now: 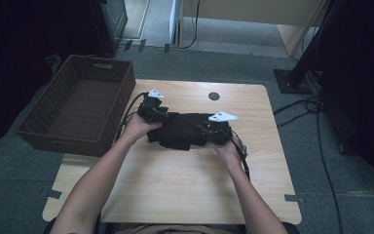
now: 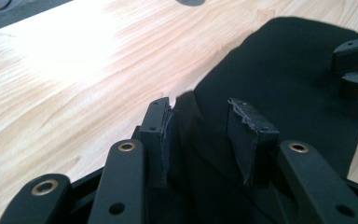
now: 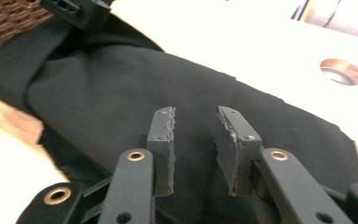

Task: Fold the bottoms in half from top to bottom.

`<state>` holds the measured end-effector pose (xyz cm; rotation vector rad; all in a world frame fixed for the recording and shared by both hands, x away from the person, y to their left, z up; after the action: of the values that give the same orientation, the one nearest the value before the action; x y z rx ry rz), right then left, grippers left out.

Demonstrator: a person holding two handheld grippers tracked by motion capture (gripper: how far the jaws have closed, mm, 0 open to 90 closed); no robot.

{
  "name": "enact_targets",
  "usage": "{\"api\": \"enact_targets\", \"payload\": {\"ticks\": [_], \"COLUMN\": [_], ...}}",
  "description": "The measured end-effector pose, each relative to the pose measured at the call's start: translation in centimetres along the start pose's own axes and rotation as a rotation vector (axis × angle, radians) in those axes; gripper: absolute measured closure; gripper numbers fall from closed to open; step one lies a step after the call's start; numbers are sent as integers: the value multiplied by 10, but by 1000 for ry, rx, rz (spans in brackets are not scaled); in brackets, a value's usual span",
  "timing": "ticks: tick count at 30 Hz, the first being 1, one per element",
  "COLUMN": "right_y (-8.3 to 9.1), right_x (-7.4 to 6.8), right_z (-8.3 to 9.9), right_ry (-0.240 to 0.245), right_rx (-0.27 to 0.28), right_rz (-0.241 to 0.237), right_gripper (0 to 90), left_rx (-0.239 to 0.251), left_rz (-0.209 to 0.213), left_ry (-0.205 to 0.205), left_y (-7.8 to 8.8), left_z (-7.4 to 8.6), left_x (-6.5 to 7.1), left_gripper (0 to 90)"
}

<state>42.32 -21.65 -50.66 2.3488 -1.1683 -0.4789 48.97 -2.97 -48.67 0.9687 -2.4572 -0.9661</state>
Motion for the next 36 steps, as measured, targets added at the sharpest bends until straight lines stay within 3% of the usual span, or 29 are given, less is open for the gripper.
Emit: {"api": "enact_targets", "payload": {"ticks": [3,6,10,12,14,19,21,26,28,36], "right_y": [1,-5,-20,-26,-33,-42,-42,-42,-43,-38], "right_x": [14,24,25,23,21,16,14,14,14,17], "right_z": [0,0,0,-1,2,12,12,15,15,15], "right_ry": [-16,-44,-54,-55,-48,-53,-40,-31,-33,32], "right_rx": [15,26,24,22,-14,-84,-98,-115,-116,-128], "right_rz": [18,18,11,9,12,-5,-4,-1,5,63], "right_gripper": [650,623,573,572,600,847,884,895,896,900], "left_rx": [-26,-53,-73,-85,-78,-56,-54,-36,-39,-19], "left_rz": [-7,-4,10,-4,-9,-25,-41,-65,-71,-90], "left_ry": [-18,-1,22,29,40,60,75,124,123,128], "left_y": [-11,-24,-32,-35,-34,-25,-21,-8,-3,4], "left_z": [-2,1,6,8,9,11,13,21,25,34], "left_x": [-2,-7,-9,-12,-14,-19,-24,-38,-41,-33], "left_gripper": [623,655,768,852,887,891,892,893,894,891]}}
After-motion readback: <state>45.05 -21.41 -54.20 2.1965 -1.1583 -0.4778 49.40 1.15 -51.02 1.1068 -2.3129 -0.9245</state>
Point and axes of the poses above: each handheld gripper's, and its own axes: y roughly backward along the jaws, z roughly out of its underside, x roughly to its right, the point moved 7 cm from there along -y, roughly forward along the jaws, and after that the axes turned 4 degrees about -z, right-handed, at the moved point
